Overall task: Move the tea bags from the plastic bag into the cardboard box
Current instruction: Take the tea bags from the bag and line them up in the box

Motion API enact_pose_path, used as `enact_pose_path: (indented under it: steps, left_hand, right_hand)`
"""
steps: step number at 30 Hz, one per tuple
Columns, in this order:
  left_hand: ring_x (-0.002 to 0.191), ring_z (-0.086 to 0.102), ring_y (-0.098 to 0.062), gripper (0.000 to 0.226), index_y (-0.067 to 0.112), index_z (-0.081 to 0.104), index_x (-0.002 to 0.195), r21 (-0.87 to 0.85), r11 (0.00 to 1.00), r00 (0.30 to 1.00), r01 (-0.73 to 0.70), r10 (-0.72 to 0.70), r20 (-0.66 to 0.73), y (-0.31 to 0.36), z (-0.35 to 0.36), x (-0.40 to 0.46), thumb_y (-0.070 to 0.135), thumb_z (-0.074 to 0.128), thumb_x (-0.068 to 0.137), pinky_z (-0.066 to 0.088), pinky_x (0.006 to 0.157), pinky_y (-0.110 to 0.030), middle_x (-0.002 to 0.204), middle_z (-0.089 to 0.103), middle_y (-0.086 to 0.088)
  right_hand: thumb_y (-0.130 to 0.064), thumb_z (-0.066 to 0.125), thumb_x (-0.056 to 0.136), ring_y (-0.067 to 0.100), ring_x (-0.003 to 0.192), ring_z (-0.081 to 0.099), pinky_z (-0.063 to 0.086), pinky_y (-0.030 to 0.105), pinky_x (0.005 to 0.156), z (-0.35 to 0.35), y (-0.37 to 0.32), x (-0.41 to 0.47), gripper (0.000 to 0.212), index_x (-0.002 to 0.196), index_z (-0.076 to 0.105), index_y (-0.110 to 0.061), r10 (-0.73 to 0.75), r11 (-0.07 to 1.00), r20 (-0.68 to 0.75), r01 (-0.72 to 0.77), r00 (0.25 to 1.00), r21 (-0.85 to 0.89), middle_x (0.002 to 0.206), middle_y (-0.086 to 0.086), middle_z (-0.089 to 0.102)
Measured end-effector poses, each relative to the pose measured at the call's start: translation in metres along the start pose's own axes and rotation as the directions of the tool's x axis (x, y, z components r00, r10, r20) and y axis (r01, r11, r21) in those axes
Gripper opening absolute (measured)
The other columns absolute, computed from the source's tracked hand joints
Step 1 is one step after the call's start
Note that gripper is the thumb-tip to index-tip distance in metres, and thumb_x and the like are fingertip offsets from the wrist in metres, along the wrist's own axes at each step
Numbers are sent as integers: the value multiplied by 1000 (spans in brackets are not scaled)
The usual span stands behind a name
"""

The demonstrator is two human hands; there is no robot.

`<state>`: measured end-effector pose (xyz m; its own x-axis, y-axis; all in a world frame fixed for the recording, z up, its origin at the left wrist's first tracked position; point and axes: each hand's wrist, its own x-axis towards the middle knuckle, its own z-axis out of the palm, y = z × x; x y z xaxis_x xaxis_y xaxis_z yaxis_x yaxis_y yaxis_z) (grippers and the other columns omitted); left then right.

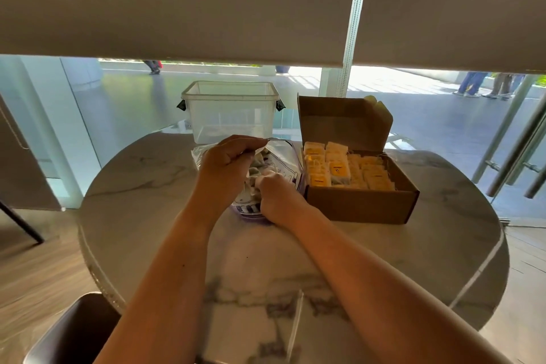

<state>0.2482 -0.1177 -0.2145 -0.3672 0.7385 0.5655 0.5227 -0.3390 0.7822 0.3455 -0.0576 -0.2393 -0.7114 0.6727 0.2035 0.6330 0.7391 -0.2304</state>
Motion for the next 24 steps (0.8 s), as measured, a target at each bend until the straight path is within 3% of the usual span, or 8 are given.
enact_pose_path:
  steps: [4, 8, 11, 13, 15, 18, 24]
  left_hand:
    - [100, 60, 1, 34, 18, 71, 101, 7, 1000, 1000, -12, 12, -15, -2, 0, 1, -4, 48, 88, 44, 87, -9, 107, 68, 6]
    - [108, 55, -10, 29, 24, 69, 98, 49, 997, 997, -62, 64, -39, -6, 0, 1, 4, 49, 88, 42, 95, -21, 109, 64, 5]
    - [113, 40, -6, 26, 26, 68, 100, 172, 984, 998, -43, 48, -27, -4, 1, 2, 27, 46, 86, 26, 90, -8, 116, 56, 11]
    - [113, 31, 1, 17, 26, 69, 98, 214, 977, 999, -3, 11, -37, -5, 2, 2, 29, 54, 91, 23, 88, -5, 123, 53, 13]
    - [116, 28, 0, 9, 28, 69, 91, 253, 968, 1000, 4, 1, -19, -6, 4, 1, 28, 61, 88, 28, 98, -20, 126, 52, 13]
    - [123, 29, -8, 3, 28, 68, 84, 255, 967, 1000, 17, -21, 13, -2, 8, 0, 26, 65, 85, 29, 106, -39, 129, 53, 10]
    - [104, 32, 11, 4, 26, 66, 83, 212, 977, 1000, 24, -21, -14, 0, 11, 2, 26, 64, 86, 27, 96, -24, 125, 53, 14]
  right_hand:
    - [2, 47, 91, 30, 117, 52, 47, 35, 91, -1, -2, 2, 37, 127, 47, -2, -18, 1000, -105, 17, 994, -9, 129, 17, 48]
    - [-4, 57, 89, 19, 107, 57, 50, 29, 88, -16, -5, -1, 25, 114, 56, -11, -54, 995, -410, 81, 910, 49, 116, 5, 58]
    - [-4, 57, 89, 16, 94, 61, 47, 18, 79, -31, 1, -8, 20, 110, 60, -5, 18, 955, -550, 149, 835, 257, 104, 8, 64]
    - [-4, 54, 91, 8, 82, 60, 44, 8, 71, -40, 5, -13, 21, 112, 59, -4, 111, 882, -553, 175, 826, 438, 95, 6, 65]
    - [-4, 52, 93, 1, 70, 56, 43, 2, 65, -45, 11, -15, 19, 110, 60, -5, 186, 814, -531, 173, 827, 555, 82, -5, 61]
    - [-4, 53, 92, -2, 71, 57, 45, 2, 69, -46, 16, -15, 18, 108, 61, -9, 202, 780, -480, 157, 854, 606, 75, -18, 55]
    - [-14, 65, 86, 4, 73, 62, 52, 11, 68, -58, 22, -17, 19, 105, 68, -11, 228, 706, -423, 150, 877, 692, 85, -6, 65]
